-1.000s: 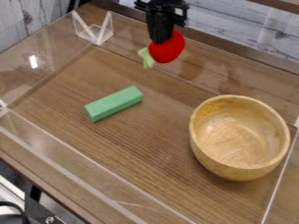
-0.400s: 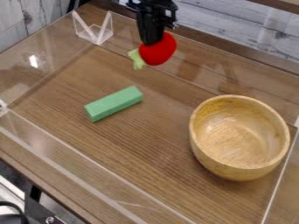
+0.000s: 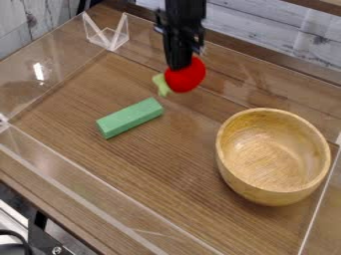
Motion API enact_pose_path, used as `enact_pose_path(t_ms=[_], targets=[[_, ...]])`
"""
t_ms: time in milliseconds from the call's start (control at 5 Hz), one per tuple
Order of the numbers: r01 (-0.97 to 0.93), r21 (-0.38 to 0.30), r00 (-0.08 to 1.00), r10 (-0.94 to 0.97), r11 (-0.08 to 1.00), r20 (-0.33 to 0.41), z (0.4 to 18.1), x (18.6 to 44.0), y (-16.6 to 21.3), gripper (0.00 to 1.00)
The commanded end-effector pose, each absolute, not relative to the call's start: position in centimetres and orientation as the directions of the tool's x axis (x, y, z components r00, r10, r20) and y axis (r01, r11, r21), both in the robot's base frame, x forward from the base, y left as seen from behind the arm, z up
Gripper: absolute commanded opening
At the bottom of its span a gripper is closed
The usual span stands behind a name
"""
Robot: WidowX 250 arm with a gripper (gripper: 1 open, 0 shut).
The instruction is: Move the red fruit to the left side of the table
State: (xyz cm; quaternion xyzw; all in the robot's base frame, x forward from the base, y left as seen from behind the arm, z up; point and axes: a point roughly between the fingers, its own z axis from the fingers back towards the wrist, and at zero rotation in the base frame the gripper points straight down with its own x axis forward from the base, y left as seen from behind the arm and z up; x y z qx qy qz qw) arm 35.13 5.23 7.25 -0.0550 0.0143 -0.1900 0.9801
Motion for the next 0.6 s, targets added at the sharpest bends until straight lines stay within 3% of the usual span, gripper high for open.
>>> enact_pose_path(t_ms=[0, 400], targets=[[0.432, -0.092, 0.902, -0.429, 0.897, 0.046, 7.81, 35.98, 4.66, 0.00], [0.389, -0.075, 0.919, -0.381, 0.918, 0.101, 8.72, 36.25, 4.86, 0.00]])
